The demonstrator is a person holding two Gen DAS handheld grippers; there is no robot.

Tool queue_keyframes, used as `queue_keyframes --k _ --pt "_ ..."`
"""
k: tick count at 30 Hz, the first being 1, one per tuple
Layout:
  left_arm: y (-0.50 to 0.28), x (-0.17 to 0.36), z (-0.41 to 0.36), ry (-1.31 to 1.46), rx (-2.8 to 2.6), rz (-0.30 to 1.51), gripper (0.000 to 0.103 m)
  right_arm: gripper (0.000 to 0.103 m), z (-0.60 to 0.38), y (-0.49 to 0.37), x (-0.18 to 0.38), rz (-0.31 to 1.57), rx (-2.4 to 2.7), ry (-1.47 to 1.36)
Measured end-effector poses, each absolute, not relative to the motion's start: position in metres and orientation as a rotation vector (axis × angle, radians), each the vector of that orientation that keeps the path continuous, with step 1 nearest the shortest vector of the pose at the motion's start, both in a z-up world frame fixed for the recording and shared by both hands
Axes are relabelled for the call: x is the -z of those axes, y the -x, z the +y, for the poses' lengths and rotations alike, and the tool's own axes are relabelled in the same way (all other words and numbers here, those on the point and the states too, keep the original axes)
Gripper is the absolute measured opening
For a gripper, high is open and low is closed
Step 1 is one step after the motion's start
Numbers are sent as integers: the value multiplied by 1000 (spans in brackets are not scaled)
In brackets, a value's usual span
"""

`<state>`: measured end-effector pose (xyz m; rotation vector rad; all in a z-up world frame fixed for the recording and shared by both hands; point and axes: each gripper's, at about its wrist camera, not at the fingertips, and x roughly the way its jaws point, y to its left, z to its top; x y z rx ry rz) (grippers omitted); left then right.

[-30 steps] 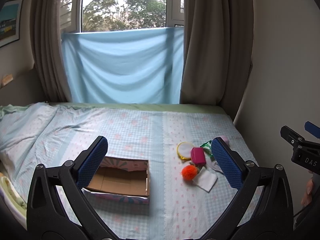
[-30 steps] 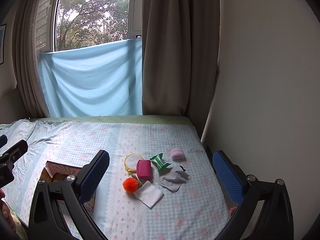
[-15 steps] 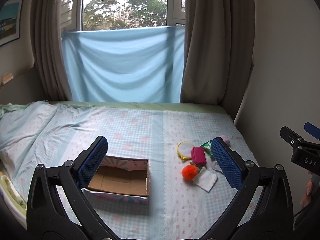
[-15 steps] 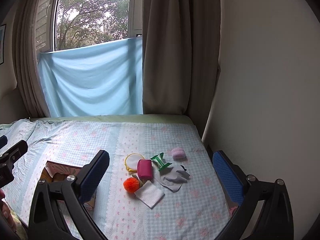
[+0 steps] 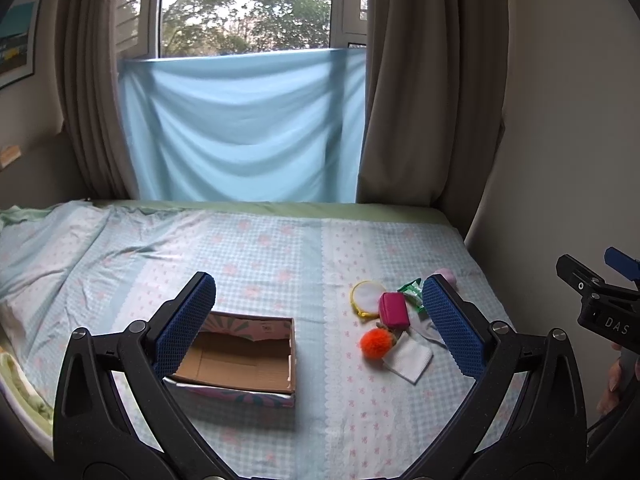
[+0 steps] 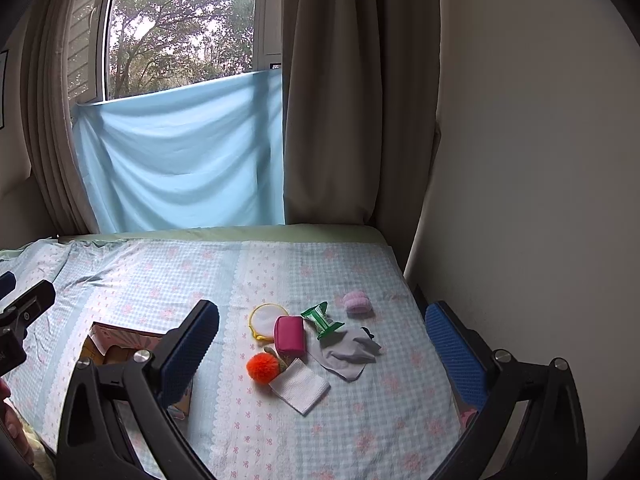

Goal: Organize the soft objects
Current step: 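Grasp the orange pompom with the left tool while the right tool grasps the grey cloth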

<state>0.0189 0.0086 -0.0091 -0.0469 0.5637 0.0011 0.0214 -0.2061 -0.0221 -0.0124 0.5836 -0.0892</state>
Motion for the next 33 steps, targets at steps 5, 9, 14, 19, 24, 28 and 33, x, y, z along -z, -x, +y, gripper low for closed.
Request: queue_keyframes --k 5,9,14,19,24,28,33 --pt "-33 12 9 45 22 606 102 103 -211 -30 25 604 108 0" --pt "-59 25 1 60 71 676 102 103 -223 -42 35 644 131 -14" --pt "-95 66 -23 72 123 775 102 103 -248 -67 61 704 150 -27" --pt "-134 130 -52 117 159 885 102 103 -275 -103 105 775 140 -4" --pt "-175 200 -74 173 184 1004 102 103 -299 -138 162 859 119 -3" --pt "-206 259 -89 214 198 1089 102 103 -318 -165 218 927 118 -31" --pt "-238 328 -104 224 197 1148 102 103 -334 -197 294 984 147 -83"
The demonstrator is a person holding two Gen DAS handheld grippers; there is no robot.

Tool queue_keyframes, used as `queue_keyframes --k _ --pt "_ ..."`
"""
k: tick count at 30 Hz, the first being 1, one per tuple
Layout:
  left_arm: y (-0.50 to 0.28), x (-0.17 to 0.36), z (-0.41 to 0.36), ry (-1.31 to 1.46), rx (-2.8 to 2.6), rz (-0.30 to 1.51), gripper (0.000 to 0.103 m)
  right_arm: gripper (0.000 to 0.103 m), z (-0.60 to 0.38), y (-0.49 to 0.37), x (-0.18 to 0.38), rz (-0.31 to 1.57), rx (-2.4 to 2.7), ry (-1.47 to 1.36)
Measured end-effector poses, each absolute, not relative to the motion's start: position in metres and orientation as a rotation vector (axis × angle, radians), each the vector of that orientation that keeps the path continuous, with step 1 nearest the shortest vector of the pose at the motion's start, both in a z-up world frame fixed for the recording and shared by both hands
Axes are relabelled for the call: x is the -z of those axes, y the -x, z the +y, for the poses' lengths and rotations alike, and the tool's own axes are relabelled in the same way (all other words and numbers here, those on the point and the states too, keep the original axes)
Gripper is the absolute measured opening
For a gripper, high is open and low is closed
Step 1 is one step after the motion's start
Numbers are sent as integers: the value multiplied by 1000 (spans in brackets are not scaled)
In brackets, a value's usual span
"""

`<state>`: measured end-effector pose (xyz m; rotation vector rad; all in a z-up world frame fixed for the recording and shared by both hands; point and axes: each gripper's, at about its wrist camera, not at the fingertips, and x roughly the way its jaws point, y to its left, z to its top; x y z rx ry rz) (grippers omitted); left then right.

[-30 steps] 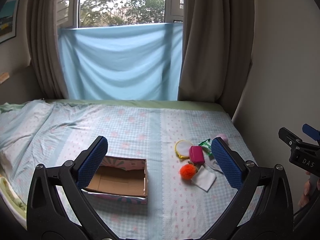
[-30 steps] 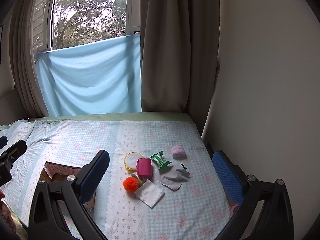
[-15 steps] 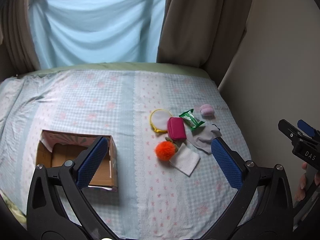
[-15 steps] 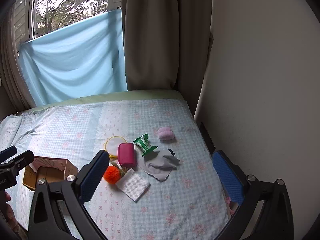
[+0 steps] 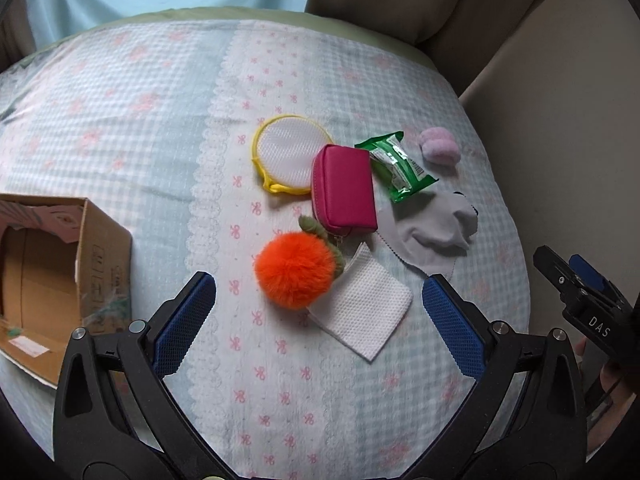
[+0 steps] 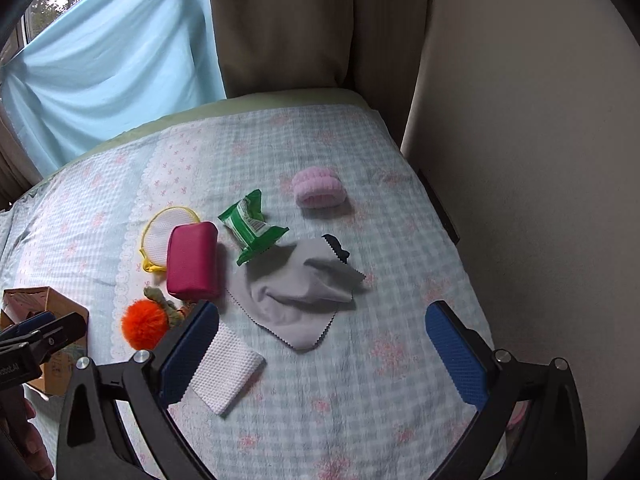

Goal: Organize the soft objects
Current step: 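Grasp the orange pompom with the left tool while the right tool grasps the grey cloth, then carry the pompom and grey cloth over the cardboard box with both tools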

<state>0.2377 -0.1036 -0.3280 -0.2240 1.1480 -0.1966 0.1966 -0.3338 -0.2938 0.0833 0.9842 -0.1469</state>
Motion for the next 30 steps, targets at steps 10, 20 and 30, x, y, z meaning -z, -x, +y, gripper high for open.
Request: queue_keyframes --k 10,20,30 --pt "-275 413 -111 312 215 1191 101 103 -330 -241 406 1024 234 -198" --pt "-286 452 -109 399 225 1243 72 85 -306 -261 444 1013 309 -216" --pt "-290 447 -103 416 208 1241 37 18 -287 -271 440 1006 311 -159"
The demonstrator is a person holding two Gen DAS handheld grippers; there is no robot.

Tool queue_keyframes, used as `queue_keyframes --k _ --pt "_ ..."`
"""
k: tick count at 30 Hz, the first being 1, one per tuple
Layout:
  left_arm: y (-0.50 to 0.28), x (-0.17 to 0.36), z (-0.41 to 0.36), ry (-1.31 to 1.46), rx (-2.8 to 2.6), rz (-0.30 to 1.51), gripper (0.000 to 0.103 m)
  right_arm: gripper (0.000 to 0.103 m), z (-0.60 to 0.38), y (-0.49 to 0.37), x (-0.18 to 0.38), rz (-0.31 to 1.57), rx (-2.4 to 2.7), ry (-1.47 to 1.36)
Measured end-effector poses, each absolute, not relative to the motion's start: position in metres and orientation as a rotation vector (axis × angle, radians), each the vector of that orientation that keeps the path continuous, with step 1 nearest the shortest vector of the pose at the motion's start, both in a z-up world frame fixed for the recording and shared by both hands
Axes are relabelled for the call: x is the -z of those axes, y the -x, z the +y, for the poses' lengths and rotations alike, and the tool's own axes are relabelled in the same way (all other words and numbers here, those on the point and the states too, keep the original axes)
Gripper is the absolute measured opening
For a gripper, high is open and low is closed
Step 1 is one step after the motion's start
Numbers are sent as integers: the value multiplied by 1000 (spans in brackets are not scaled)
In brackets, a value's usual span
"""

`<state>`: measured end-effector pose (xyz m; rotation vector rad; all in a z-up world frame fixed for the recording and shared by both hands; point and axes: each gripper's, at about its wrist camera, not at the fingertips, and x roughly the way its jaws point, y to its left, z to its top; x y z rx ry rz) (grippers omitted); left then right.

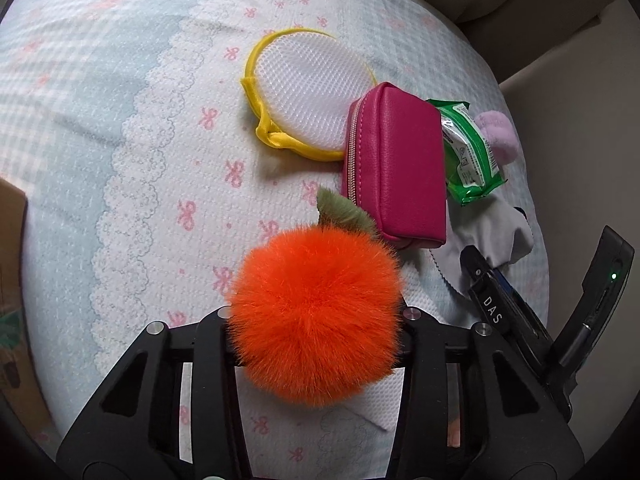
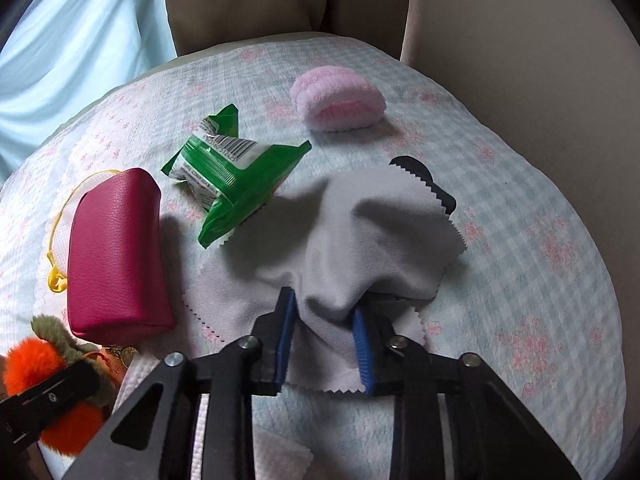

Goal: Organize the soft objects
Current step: 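Carry the pompom and grey cloth over the cardboard box with both tools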

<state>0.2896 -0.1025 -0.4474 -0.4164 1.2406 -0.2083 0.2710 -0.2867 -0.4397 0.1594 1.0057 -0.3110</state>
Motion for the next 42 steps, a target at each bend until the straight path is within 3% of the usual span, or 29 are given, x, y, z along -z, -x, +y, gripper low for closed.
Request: queue_keyframes --k 6,24,42 --pt "-295 431 -96 424 196 1199 35 11 -287 -265 433 1013 319 -186" --pt "-273 336 -91 399 236 1059 35 10 -289 -230 341 886 319 -169" --pt "-181 165 1 341 232 877 35 10 -202 -147 146 716 155 -92"
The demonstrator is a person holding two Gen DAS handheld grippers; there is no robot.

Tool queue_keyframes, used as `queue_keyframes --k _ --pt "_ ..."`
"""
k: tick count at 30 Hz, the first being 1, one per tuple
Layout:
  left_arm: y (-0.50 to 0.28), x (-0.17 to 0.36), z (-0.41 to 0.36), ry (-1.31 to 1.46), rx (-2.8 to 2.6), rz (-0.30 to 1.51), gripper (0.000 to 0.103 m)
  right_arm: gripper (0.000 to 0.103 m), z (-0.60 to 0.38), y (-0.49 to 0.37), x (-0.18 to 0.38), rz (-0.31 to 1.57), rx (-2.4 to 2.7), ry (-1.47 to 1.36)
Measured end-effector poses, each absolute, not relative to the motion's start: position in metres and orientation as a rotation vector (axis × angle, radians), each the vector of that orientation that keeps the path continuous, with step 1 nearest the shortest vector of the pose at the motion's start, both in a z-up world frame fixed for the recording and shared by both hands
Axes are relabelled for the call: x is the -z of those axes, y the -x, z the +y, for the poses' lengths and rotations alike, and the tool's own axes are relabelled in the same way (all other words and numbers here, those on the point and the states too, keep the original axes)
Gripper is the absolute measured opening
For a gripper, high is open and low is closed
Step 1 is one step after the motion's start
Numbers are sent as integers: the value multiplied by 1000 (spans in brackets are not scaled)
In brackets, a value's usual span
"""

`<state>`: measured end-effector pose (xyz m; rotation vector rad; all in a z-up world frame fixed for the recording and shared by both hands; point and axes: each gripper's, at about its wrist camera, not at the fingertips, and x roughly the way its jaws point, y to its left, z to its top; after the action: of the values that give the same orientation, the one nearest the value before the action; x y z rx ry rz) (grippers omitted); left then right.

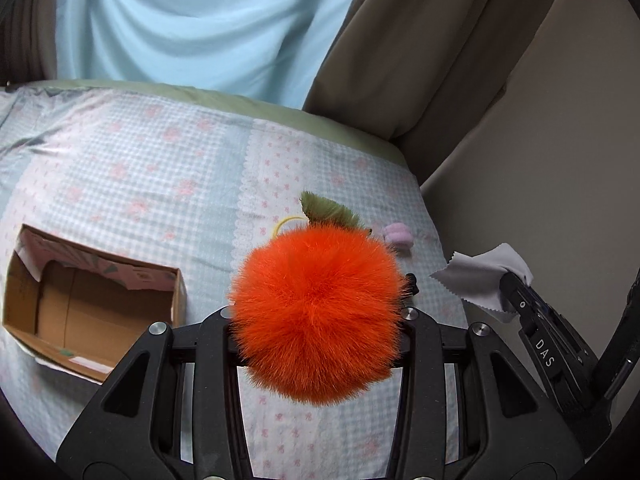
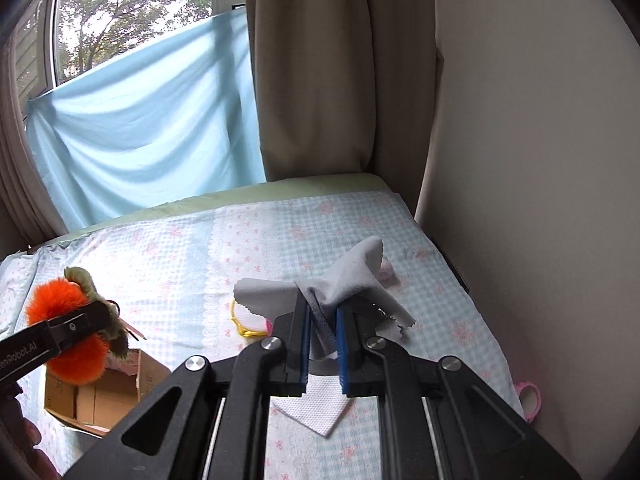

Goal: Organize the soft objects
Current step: 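Carry the pompom and grey cloth over the cardboard box with both tools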

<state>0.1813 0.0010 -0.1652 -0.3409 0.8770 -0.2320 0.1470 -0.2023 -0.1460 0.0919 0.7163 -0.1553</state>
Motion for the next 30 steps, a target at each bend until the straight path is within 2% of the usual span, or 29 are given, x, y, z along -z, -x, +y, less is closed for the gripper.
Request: queue_keyframes --k 7,14,23,30 --pt "-158 131 83 308 207 870 35 10 -122 -129 110 727 42 -86" --pt "-141 128 172 245 148 891 35 10 -36 -123 108 748 -55 -92" --pt "-149 167 251 157 111 1004 35 10 57 -133 145 880 -195 -40" --pt "-183 224 276 99 111 1138 35 10 93 -172 206 1081 -239 -32"
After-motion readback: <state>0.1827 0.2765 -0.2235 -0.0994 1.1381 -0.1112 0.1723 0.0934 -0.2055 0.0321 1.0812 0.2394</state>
